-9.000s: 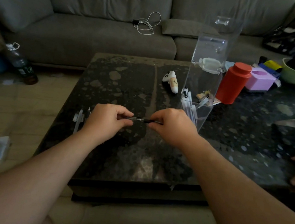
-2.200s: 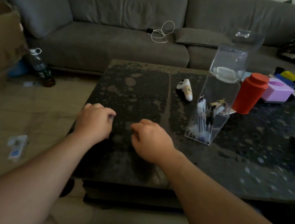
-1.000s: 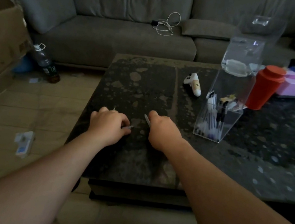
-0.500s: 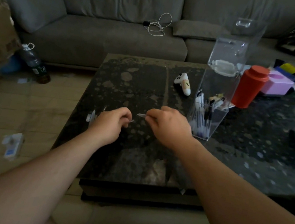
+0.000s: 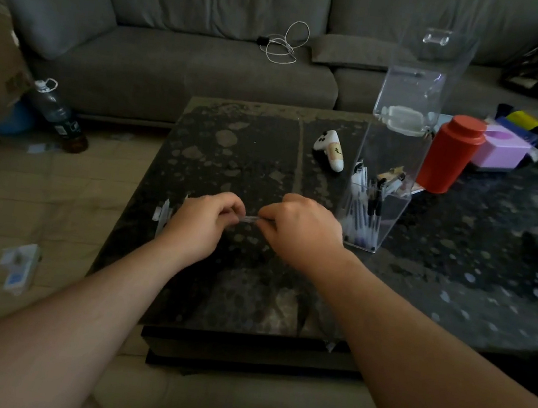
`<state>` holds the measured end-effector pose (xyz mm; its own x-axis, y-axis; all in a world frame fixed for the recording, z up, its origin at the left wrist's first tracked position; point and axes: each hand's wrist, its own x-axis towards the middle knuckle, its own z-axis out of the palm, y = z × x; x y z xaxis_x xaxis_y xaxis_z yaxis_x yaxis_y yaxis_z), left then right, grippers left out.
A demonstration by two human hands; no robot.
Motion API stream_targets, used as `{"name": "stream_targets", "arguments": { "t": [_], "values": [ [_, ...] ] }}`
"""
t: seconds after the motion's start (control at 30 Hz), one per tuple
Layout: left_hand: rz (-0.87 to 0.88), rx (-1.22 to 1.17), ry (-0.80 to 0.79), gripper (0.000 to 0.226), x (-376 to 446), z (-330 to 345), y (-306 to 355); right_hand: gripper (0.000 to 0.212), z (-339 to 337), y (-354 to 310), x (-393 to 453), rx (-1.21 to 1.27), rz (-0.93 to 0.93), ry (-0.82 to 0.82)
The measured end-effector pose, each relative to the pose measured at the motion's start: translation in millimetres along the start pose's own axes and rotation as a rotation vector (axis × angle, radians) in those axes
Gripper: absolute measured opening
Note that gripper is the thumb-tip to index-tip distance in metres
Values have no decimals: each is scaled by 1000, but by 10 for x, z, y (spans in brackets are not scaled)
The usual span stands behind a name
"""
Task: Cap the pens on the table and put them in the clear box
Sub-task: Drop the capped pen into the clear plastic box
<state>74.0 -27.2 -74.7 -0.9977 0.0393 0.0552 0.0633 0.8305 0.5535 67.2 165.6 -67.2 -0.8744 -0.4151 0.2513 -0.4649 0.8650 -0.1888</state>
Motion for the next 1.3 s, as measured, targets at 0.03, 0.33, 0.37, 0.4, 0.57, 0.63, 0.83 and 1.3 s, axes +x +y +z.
{"name": "stream_targets", "arguments": {
  "t": [0.03,0.33,0.37,0.4,0.57,0.63,0.83,1.3],
  "values": [
    [9,2,7,17,-7,-4,15,21,-3,-1,3,2,2,-16],
    [19,-93,141,13,-48,-52,129,33,-32,-19,-9,-46,7,83],
    [30,-81,145,13,-51,-61,142,33,-38,-13,-19,-49,3,101],
    [40,-65,146,13,-55,-69,150,34,-37,-10,-29,-51,-2,115],
    [69,-13,145,13,-86,-86,164,32,-49,-8,-70,-20,-19,102],
    [61,-11,143,14,-95,-88,174,31,-66,1,-61,-8,-6,88],
    [68,-179,161,10,-116,4,292,24,-60,-10,-74,63,-27,23],
    [338,-247,154,23,-173,305,785,4,-1053,580,-301,407,304,714]
  ]
}}
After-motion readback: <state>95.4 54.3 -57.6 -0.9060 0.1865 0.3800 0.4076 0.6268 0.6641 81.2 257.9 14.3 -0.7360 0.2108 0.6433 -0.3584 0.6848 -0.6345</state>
